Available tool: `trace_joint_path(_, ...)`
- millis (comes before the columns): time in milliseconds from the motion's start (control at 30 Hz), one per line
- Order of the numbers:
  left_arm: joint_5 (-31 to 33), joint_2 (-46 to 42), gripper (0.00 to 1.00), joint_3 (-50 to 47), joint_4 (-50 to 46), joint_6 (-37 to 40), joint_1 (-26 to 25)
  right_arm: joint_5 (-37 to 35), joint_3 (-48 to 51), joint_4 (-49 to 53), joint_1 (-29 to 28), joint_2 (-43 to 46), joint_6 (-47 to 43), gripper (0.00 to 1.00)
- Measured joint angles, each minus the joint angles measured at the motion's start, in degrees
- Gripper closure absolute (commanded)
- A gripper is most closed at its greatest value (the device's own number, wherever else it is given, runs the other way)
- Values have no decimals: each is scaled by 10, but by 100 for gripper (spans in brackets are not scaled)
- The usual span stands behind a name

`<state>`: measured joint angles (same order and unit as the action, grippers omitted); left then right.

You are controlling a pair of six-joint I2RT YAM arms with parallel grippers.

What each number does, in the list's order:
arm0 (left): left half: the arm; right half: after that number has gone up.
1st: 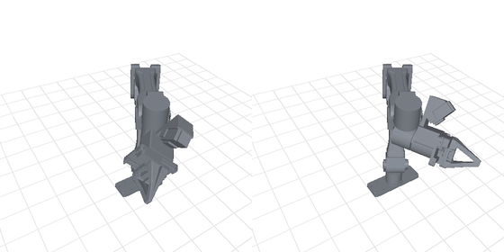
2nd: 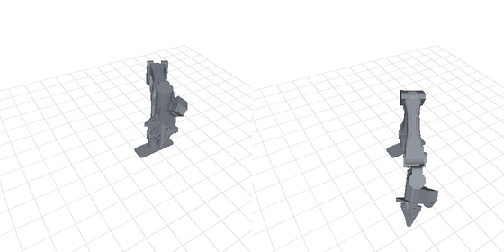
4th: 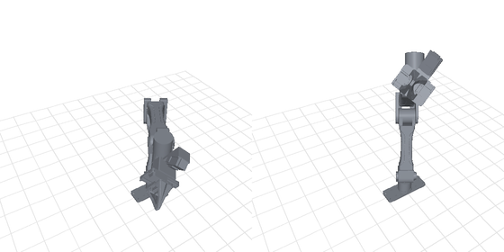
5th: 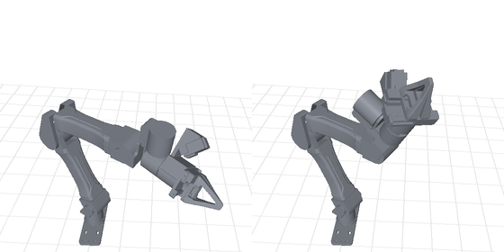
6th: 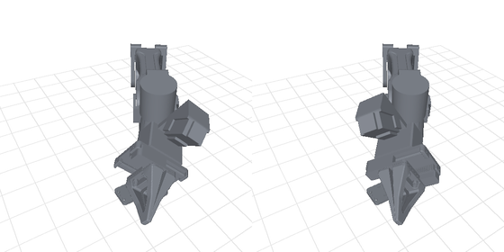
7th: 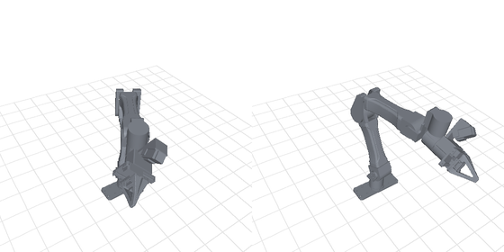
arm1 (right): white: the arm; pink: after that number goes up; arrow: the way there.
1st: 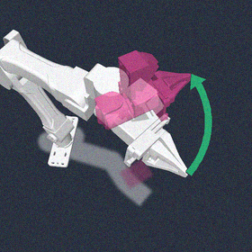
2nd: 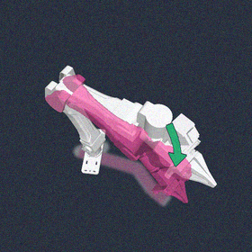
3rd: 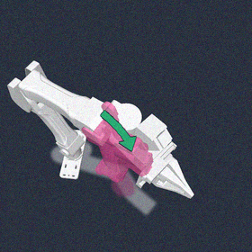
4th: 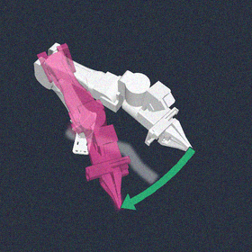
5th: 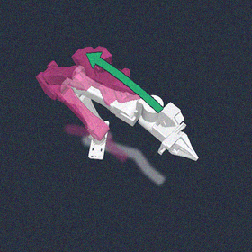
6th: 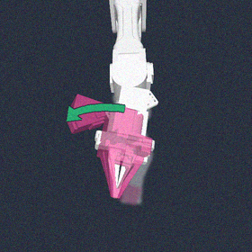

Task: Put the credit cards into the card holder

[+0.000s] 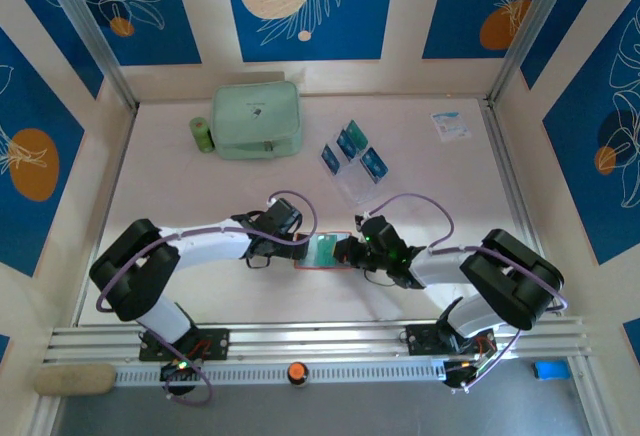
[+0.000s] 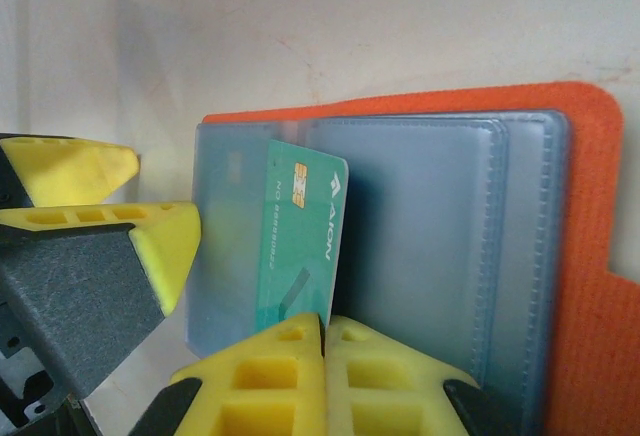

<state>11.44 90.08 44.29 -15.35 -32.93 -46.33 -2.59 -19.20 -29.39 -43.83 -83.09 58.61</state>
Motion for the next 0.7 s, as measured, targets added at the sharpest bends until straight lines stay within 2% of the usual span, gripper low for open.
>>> trace_joint_path(367,2,0,0,-2,3,-2,0,15,-38,1,-9,-44,0,100)
trace_joint_path(533,2,0,0,-2,3,-2,0,39,-73,24,-12,-68,-4,67)
trace_joint_path(633,3,-2,0,-2,1,-2,0,55,-96,62,-11,-62,-22,57)
trace_joint_path(700,4,-5,0,-1,-3,-2,0,57,-106,102,-7,-45,-38,54)
